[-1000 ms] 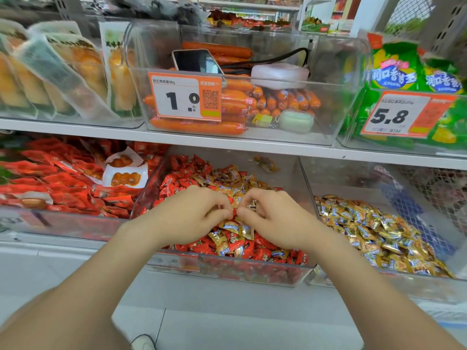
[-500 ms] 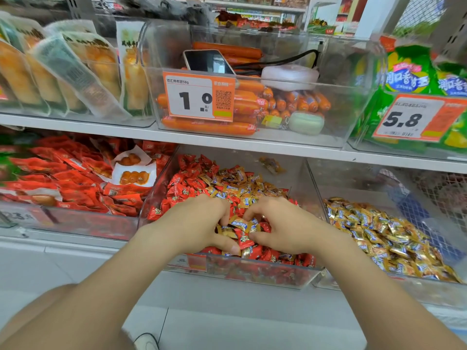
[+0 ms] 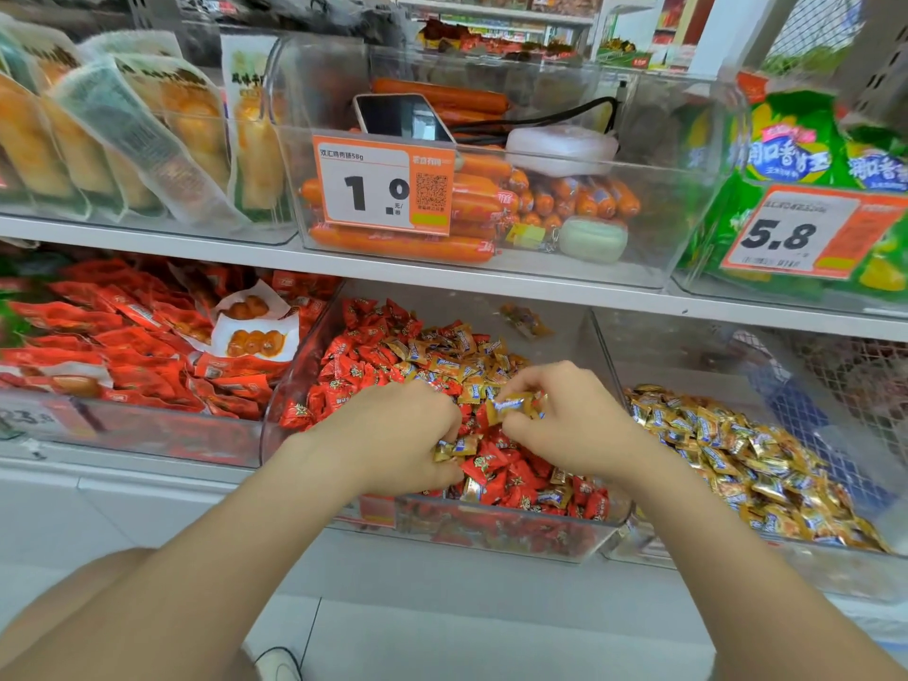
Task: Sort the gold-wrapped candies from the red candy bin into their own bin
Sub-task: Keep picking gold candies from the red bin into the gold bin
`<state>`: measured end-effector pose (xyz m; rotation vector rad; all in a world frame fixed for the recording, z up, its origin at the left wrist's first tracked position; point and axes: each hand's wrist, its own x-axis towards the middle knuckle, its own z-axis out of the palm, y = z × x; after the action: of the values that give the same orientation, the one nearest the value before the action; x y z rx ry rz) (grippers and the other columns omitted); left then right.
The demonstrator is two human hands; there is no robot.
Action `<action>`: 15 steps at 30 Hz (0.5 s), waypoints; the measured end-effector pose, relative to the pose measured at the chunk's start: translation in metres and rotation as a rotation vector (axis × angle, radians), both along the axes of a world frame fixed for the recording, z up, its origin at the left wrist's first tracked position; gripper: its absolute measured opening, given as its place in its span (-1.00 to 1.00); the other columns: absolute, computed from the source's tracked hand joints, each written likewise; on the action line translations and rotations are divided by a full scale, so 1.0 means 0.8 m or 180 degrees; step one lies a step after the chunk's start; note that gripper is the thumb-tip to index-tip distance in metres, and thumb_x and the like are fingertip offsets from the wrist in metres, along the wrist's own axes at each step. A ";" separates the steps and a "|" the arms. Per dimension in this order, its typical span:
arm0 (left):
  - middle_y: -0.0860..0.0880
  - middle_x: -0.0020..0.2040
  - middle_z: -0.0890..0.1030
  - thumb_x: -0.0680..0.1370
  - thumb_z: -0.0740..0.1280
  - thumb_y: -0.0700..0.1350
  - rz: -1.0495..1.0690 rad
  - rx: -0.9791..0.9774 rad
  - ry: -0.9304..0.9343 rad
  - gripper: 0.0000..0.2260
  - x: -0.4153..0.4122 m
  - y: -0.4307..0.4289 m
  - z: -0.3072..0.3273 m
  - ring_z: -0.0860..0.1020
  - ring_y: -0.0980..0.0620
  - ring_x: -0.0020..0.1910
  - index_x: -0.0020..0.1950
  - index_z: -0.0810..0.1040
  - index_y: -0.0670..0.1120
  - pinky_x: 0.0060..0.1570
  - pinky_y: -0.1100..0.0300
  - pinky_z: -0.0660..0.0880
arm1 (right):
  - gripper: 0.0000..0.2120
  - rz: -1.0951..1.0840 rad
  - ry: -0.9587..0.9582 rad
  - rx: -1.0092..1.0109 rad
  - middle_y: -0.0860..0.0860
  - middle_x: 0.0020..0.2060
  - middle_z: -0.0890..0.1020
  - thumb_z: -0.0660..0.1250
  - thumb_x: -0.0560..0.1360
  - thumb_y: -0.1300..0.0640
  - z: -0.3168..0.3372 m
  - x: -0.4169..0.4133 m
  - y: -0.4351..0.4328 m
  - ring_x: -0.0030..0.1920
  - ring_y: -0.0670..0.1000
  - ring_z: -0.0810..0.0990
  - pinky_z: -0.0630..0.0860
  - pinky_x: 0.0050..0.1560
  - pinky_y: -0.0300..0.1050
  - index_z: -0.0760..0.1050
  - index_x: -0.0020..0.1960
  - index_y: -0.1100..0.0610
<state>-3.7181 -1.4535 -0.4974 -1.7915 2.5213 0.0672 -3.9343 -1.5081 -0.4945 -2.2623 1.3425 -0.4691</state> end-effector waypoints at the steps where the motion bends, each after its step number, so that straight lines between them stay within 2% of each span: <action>1: 0.04 -0.16 0.53 0.56 0.34 0.27 -0.0005 0.0019 0.0009 -0.65 0.002 0.000 -0.002 0.57 -0.07 -0.13 0.01 0.56 -0.02 -0.21 0.05 0.54 | -0.87 -0.0102 -0.0113 0.0011 0.05 -0.33 0.70 0.43 0.49 0.07 0.000 -0.002 -0.002 -0.55 -0.13 0.41 0.38 -0.45 -0.33 0.64 0.02 -0.07; 2: 0.02 -0.16 0.53 0.59 0.30 0.25 0.0000 0.0028 0.0068 -0.65 0.004 0.000 -0.003 0.56 -0.08 -0.14 -0.02 0.53 -0.04 -0.20 0.03 0.55 | -0.88 -0.0189 -0.0206 0.0022 0.08 -0.27 0.73 0.43 0.49 0.05 0.000 -0.003 -0.004 -0.54 -0.14 0.40 0.40 -0.43 -0.29 0.63 0.01 -0.09; 4: 0.00 -0.16 0.52 0.66 0.20 0.19 0.0033 -0.0005 0.0298 -0.69 0.005 0.000 -0.007 0.55 -0.07 -0.19 -0.07 0.43 -0.04 -0.21 0.00 0.54 | -0.91 -0.0303 -0.0418 0.0162 0.02 -0.34 0.69 0.38 0.51 0.03 0.000 -0.004 -0.006 -0.52 -0.12 0.39 0.41 -0.38 -0.18 0.64 -0.01 -0.11; 6: -0.01 -0.21 0.50 0.70 0.12 0.13 0.0117 -0.0109 0.0491 -0.72 0.005 0.001 -0.006 0.51 -0.04 -0.26 -0.10 0.35 -0.02 -0.30 0.00 0.44 | -0.83 -0.0315 -0.0730 0.0356 -0.09 -0.47 0.53 0.29 0.57 0.04 0.002 -0.002 -0.002 -0.50 -0.09 0.34 0.33 -0.37 -0.15 0.67 -0.03 -0.09; 8: -0.03 -0.28 0.50 0.69 0.11 0.10 0.0189 -0.0252 0.0665 -0.74 0.004 0.003 -0.003 0.47 -0.03 -0.32 -0.11 0.31 -0.02 -0.38 0.04 0.31 | -0.72 -0.0348 -0.0818 0.0389 -0.12 -0.52 0.39 0.19 0.59 0.09 0.006 0.001 0.005 -0.49 -0.08 0.29 0.26 -0.36 -0.14 0.65 -0.15 0.01; 11: -0.04 -0.38 0.50 0.64 0.13 0.07 0.0354 -0.0587 0.0914 -0.71 0.005 0.004 0.003 0.46 -0.03 -0.37 -0.22 0.39 -0.04 -0.42 0.09 0.24 | -0.62 -0.0534 -0.0595 0.0090 -0.07 -0.55 0.30 0.16 0.59 0.10 0.004 0.007 0.012 -0.51 -0.06 0.23 0.20 -0.37 -0.11 0.37 -0.40 0.12; 13: -0.03 -0.41 0.49 0.67 0.08 0.11 0.0554 -0.0824 0.1036 -0.60 0.006 0.001 0.005 0.50 -0.07 -0.38 -0.29 0.42 -0.04 -0.42 0.11 0.24 | -0.50 -0.0623 -0.0426 -0.0167 -0.05 -0.57 0.28 0.18 0.66 0.00 -0.001 0.012 0.009 -0.54 -0.05 0.22 0.19 -0.40 -0.09 0.26 -0.43 0.12; 15: 0.00 -0.38 0.50 0.70 -0.01 0.26 0.0808 -0.1021 0.0841 -0.49 0.010 -0.004 0.007 0.52 -0.08 -0.34 -0.27 0.44 -0.01 -0.40 0.10 0.28 | -0.44 -0.0627 -0.0357 -0.0308 -0.07 -0.59 0.38 0.24 0.68 -0.13 -0.006 0.014 0.003 -0.53 -0.06 0.35 0.25 -0.42 -0.14 0.41 -0.41 0.15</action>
<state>-3.7104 -1.4571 -0.4920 -2.3654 2.5768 -0.1052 -3.9230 -1.5055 -0.4996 -2.1528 1.5211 -0.7315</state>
